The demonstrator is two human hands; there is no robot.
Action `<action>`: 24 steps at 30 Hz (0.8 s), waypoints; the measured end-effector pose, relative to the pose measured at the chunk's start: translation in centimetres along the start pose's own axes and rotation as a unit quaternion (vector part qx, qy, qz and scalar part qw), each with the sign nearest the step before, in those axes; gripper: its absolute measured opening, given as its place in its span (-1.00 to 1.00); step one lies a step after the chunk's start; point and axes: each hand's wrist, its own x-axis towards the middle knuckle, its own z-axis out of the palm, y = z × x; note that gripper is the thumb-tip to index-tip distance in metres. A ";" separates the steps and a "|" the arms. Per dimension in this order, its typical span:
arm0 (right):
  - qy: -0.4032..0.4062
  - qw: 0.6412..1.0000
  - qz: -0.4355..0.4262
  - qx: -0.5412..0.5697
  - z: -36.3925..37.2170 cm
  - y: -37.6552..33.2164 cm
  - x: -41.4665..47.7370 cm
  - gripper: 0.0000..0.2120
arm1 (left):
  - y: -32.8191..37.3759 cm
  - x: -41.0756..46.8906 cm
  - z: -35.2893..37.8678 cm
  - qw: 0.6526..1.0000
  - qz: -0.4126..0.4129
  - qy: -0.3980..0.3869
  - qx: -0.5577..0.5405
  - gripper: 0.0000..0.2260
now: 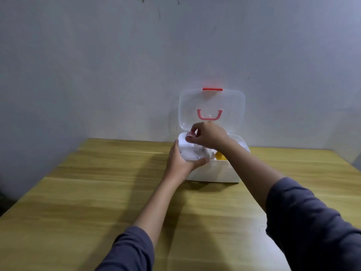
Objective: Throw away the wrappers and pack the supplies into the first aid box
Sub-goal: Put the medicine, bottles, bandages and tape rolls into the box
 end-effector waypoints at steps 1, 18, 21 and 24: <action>0.001 1.000 -0.002 -0.021 0.5 -0.1 0.6 -0.80 | 0.0 0.0 -0.1 1.000 0.008 0.000 0.004 -0.30; 0.038 0.983 -0.029 -0.179 1.1 -0.1 1.0 -0.73 | 1.0 -0.8 -0.3 1.000 -0.015 -0.004 0.005 0.04; 0.011 0.986 -0.026 -0.161 1.2 -0.5 0.9 -0.70 | 1.2 -0.9 -0.4 1.000 -0.020 -0.008 0.006 0.03; 0.000 0.993 -0.009 -0.118 1.2 -0.4 0.9 -0.69 | 1.3 -0.9 -0.3 0.999 -0.027 -0.013 0.011 -0.01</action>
